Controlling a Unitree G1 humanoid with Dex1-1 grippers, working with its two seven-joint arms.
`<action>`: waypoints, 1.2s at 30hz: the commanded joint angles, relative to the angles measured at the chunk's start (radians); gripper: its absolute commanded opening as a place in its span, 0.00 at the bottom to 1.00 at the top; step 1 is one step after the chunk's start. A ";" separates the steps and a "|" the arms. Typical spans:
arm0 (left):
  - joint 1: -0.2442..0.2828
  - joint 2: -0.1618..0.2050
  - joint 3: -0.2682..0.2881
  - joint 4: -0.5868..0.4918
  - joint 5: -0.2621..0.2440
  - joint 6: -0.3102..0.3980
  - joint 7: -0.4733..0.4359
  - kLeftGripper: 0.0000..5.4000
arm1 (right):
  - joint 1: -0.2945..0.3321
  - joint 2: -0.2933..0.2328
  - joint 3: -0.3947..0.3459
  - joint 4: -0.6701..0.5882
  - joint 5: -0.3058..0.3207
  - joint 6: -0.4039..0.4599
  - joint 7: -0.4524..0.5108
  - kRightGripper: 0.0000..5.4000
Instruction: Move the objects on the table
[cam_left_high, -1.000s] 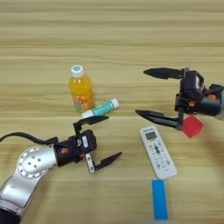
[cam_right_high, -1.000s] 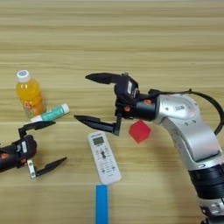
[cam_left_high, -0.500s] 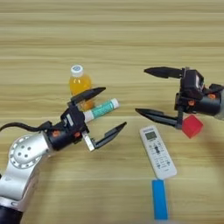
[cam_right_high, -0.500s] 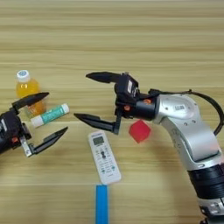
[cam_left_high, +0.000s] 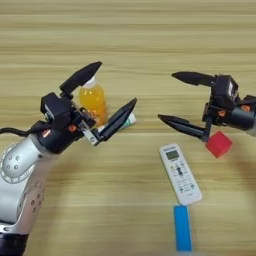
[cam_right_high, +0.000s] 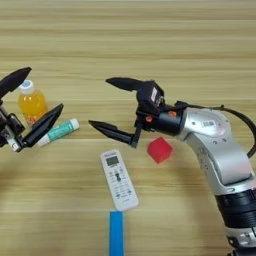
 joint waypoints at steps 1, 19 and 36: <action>-0.033 -0.041 0.044 0.009 0.015 0.001 0.068 1.00 | 0.009 0.015 -0.032 0.005 0.010 -0.010 -0.035 1.00; 0.009 -0.110 0.139 0.084 0.200 0.033 0.315 1.00 | 0.004 0.108 -0.094 -0.040 -0.005 0.003 -0.250 1.00; 0.059 -0.156 0.139 0.161 0.338 0.017 0.419 1.00 | 0.187 0.284 -0.183 -0.039 -0.244 -0.157 -0.718 1.00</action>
